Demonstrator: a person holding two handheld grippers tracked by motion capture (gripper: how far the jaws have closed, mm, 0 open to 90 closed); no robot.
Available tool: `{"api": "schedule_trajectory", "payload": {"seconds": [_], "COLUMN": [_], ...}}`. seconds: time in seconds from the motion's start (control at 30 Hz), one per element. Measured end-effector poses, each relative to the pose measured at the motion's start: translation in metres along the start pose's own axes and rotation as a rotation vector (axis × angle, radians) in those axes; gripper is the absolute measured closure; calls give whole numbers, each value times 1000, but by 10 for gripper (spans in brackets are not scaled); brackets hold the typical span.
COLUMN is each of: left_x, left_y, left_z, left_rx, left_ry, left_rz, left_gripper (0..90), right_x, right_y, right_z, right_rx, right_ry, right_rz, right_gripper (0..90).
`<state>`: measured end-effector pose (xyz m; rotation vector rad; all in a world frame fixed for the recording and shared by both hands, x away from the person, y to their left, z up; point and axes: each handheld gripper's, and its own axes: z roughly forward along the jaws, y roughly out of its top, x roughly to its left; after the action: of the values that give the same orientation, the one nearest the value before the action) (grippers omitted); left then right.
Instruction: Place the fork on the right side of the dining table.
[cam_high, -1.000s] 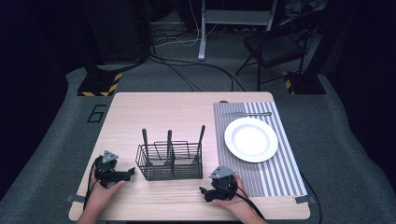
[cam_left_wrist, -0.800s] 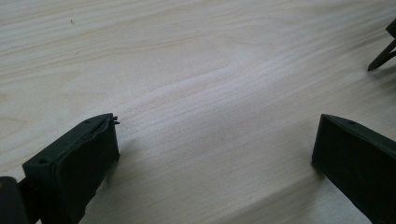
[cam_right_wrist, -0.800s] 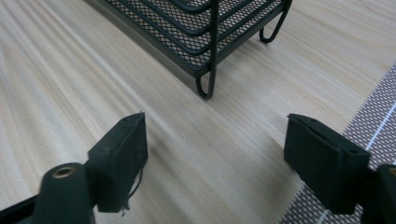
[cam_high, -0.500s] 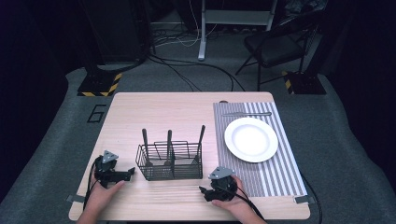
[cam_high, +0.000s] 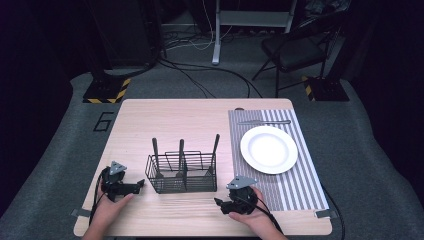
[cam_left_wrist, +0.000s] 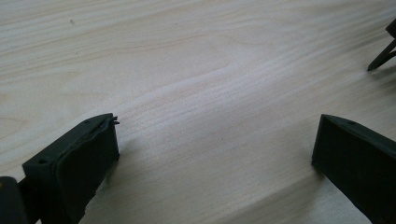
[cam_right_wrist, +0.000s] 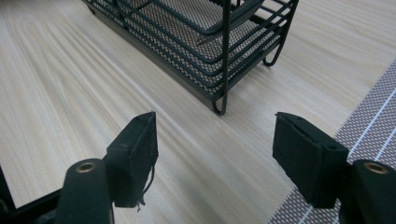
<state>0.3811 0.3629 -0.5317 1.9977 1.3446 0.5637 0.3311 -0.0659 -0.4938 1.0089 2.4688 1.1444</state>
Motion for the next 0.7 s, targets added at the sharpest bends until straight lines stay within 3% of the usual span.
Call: {"api": "schedule_trajectory", "payload": {"seconds": [0.7], "left_x": [0], "left_y": [0], "left_z": [0], "left_rx": [0], "left_ry": [0], "left_rz": [1], "left_gripper": [2], "right_x": [-15], "right_y": [16], "right_z": [-28], "right_rx": [-34], "right_ry": [9], "right_rz": [61], "right_gripper": [311]}}
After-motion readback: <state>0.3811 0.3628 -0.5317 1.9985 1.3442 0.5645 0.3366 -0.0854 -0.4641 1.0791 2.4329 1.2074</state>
